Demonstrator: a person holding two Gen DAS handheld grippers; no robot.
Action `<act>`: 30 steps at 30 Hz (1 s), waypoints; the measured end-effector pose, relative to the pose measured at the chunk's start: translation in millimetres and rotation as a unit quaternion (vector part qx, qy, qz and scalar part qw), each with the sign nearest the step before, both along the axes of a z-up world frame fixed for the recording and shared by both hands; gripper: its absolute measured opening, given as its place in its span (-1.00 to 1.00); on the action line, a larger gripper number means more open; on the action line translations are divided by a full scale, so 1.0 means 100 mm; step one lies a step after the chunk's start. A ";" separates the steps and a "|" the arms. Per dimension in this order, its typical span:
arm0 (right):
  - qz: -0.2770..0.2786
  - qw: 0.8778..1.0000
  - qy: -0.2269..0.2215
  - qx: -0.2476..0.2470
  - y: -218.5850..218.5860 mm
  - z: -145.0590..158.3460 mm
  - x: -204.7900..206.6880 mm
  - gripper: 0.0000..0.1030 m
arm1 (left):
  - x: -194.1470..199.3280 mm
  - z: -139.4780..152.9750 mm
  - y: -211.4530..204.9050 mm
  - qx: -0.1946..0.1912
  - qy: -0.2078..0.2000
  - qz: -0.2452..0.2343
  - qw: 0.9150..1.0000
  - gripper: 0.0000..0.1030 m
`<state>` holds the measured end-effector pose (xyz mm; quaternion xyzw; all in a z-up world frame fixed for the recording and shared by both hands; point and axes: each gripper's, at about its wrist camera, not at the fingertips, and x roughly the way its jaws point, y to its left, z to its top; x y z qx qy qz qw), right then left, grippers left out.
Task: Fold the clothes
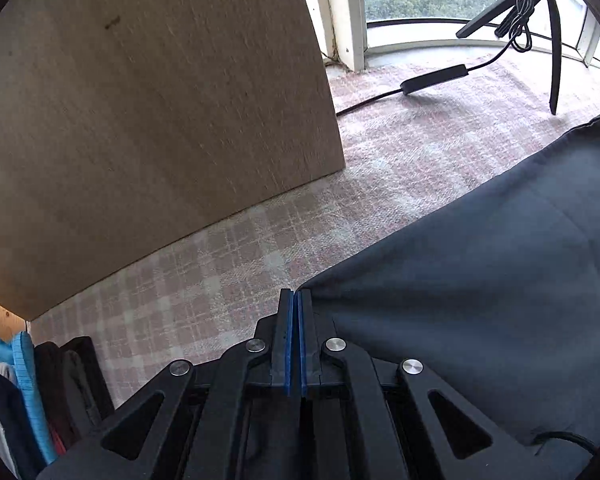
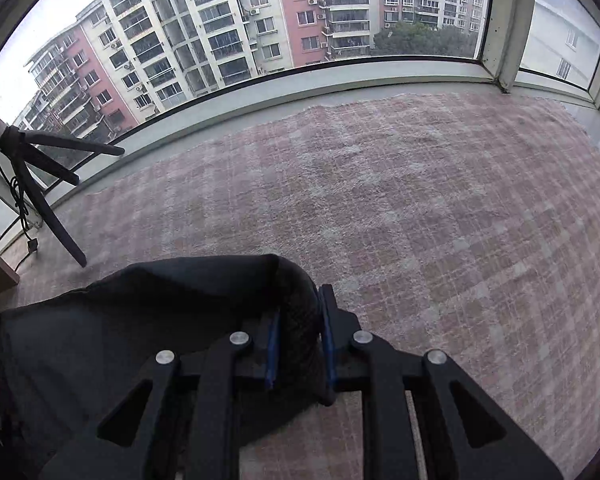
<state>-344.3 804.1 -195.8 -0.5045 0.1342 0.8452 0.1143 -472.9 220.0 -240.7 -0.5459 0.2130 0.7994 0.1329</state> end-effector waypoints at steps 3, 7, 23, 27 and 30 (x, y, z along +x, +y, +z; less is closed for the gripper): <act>0.005 0.999 -0.036 0.011 0.09 -0.17 -0.25 -0.22 | -0.05 -0.04 0.00 -0.013 -0.005 0.000 1.000 -0.85; -0.021 0.998 -0.059 0.025 0.29 -0.16 -0.40 0.01 | -0.06 0.01 -0.01 -0.023 -0.004 -0.003 1.000 -0.56; -0.013 0.999 -0.037 0.011 0.33 -0.02 0.31 0.08 | 1.37 1.45 -1.28 -0.017 0.076 0.090 0.993 -0.44; -0.002 1.000 0.004 -0.021 0.21 0.31 0.58 0.08 | 2.12 1.45 -1.67 -0.002 0.065 0.127 0.990 -0.41; 0.022 0.999 0.013 -0.037 -0.09 0.50 0.72 0.08 | 2.46 1.14 -1.76 0.029 0.037 0.135 0.990 -0.40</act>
